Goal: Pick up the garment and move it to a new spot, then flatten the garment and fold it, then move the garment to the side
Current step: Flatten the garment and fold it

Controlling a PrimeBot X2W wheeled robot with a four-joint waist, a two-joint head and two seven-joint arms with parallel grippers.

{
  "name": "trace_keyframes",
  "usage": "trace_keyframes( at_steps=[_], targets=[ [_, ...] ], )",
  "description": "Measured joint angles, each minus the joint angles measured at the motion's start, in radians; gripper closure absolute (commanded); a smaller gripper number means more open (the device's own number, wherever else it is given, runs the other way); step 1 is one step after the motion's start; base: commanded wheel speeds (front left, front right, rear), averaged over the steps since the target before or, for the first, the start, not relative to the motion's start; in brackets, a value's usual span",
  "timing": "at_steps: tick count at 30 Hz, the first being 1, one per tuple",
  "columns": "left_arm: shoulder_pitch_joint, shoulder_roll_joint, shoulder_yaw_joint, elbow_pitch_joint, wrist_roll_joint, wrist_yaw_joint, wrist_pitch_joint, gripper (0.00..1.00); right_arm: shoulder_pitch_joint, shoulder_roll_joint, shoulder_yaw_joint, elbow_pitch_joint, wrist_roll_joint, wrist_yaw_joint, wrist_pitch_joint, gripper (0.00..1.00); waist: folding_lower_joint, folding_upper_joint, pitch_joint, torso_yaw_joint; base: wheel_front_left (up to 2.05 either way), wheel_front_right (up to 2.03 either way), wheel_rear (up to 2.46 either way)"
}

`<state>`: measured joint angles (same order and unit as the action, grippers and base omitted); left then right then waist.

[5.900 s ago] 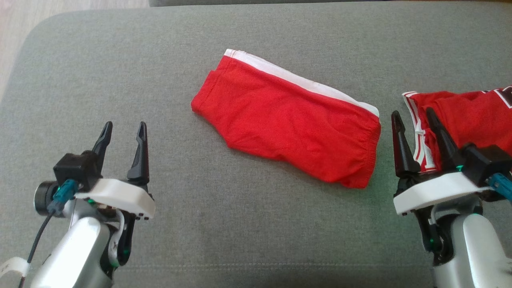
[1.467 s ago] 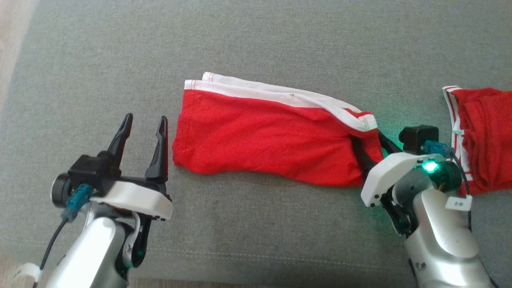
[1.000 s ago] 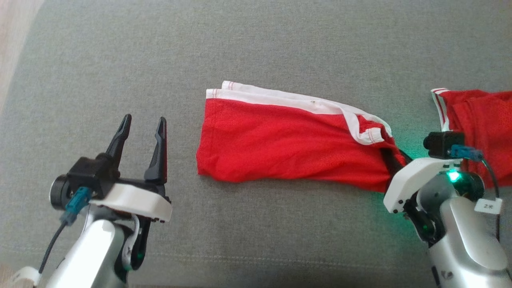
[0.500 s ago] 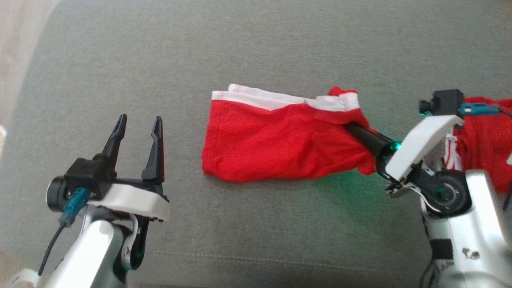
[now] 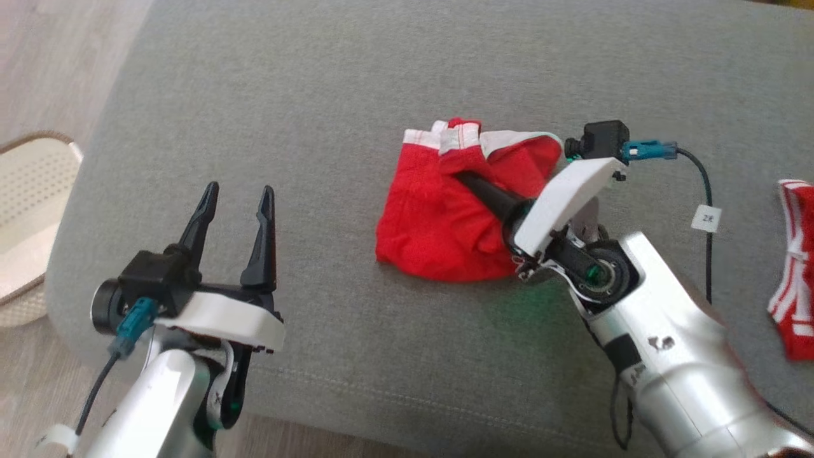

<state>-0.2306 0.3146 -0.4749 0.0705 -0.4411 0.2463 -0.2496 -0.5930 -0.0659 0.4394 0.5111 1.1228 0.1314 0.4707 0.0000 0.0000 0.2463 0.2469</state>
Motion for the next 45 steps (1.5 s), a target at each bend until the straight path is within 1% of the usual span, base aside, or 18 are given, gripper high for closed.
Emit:
trace_keyframes(
  at_steps=[2, 3, 4, 5, 9, 14, 17, 20, 23, 26, 31, 32, 33, 37, 39, 41, 45],
  targets=[
    [-0.002, -0.002, 0.000, 0.001, 0.000, -0.001, 0.000, 0.00, -0.032, -0.001, 0.029, 0.059, -0.001, 0.000, -0.056, 1.00, 0.0000, 0.0000, 0.005, 0.012, 0.00, 0.00, 0.00],
    [-0.002, -0.002, 0.000, 0.002, 0.000, -0.001, 0.000, 0.00, -0.043, -0.001, 0.046, 0.085, 0.000, 0.000, -0.080, 0.65, 0.0000, 0.0000, 0.008, 0.016, 0.00, 0.00, 0.00],
    [-0.002, -0.003, 0.000, 0.004, 0.000, -0.001, 0.000, 0.00, -0.053, -0.001, 0.063, 0.107, -0.002, 0.000, -0.098, 0.65, 0.0000, 0.0000, 0.010, 0.019, 0.00, 0.00, 0.00],
    [-0.002, -0.004, 0.000, 0.006, 0.000, -0.001, 0.000, 0.00, -0.057, -0.002, 0.078, 0.120, 0.007, 0.000, -0.113, 0.00, 0.0000, 0.0000, 0.012, 0.019, 0.00, 0.00, 0.00],
    [-0.002, -0.004, 0.003, 0.007, 0.000, -0.001, 0.000, 0.00, -0.062, -0.002, 0.145, 0.128, 0.020, 0.000, -0.196, 0.00, 0.0000, 0.0000, 0.013, 0.006, 0.00, 0.00, 0.00],
    [-0.002, -0.002, 0.005, 0.009, 0.017, 0.000, 0.000, 0.00, -0.097, -0.007, 0.182, 0.063, -0.015, 0.000, -0.334, 0.00, 0.0000, 0.0000, 0.012, -0.025, 0.00, 0.00, 0.00],
    [-0.002, -0.001, 0.006, 0.009, 0.017, 0.000, 0.000, 0.00, -0.102, -0.034, 0.196, 0.009, -0.059, 0.000, -0.409, 0.00, 0.0000, 0.0000, 0.010, -0.046, 0.00, 0.00, 0.00],
    [-0.002, 0.003, 0.008, 0.007, 0.017, 0.001, 0.000, 0.00, -0.100, -0.095, 0.186, -0.026, -0.119, 0.000, -0.488, 0.00, 0.0000, 0.0000, 0.005, -0.065, 0.00, 0.00, 0.00],
    [-0.001, 0.011, 0.012, 0.005, 0.017, 0.007, 0.000, 0.00, -0.085, -0.154, 0.143, -0.049, -0.176, 0.000, -0.545, 0.00, 0.0000, 0.0000, -0.002, -0.085, 0.00, 0.00, 0.00],
    [0.005, 0.023, 0.019, -0.001, 0.017, 0.011, 0.002, 0.00, -0.031, -0.198, 0.079, -0.080, -0.233, 0.000, -0.586, 0.00, 0.0000, 0.0000, -0.012, -0.107, 0.00, 0.00, 0.00],
    [0.033, 0.040, 0.032, -0.015, 0.014, 0.019, 0.015, 0.00, 0.125, -0.232, -0.063, -0.141, -0.346, 0.000, -0.608, 0.00, 0.0000, 0.0000, -0.030, -0.143, 0.00, 0.00, 0.00],
    [0.042, 0.044, 0.035, -0.018, 0.009, 0.024, 0.019, 0.00, 0.155, -0.232, -0.091, -0.157, -0.377, 0.000, -0.608, 0.00, 0.0000, 0.0000, -0.034, -0.150, 0.00, 0.00, 0.00],
    [0.042, 0.044, 0.035, -0.018, 0.009, 0.024, 0.019, 0.00, 0.155, -0.232, -0.091, -0.157, -0.377, 0.000, -0.608, 0.00, 0.0000, 0.0000, -0.034, -0.150, 0.00, 0.00, 0.00],
    [0.067, 0.058, 0.043, -0.026, -0.008, 0.033, 0.024, 0.00, 0.261, -0.219, -0.211, -0.240, -0.530, 0.000, -0.596, 0.00, 0.0000, 0.0000, -0.054, -0.176, 0.00, 0.00, 0.00],
    [0.079, 0.063, 0.044, -0.034, -0.010, 0.037, 0.030, 0.00, 0.310, -0.196, -0.275, -0.289, -0.608, 0.000, -0.571, 0.00, 0.0000, 0.0000, -0.068, -0.186, 0.00, 0.00, 0.00],
    [0.093, 0.067, 0.044, -0.041, -0.010, 0.041, 0.037, 0.00, 0.362, -0.164, -0.317, -0.347, -0.673, 0.000, -0.537, 0.00, 0.0000, 0.0000, -0.083, -0.195, 0.00, 0.00, 0.00],
    [0.129, 0.086, 0.042, -0.058, -0.010, 0.045, 0.047, 0.00, 0.463, -0.110, -0.370, -0.449, -0.755, 0.000, -0.480, 0.00, 0.0000, 0.0000, -0.114, -0.209, 0.00, 0.00, 0.00]
  ],
)
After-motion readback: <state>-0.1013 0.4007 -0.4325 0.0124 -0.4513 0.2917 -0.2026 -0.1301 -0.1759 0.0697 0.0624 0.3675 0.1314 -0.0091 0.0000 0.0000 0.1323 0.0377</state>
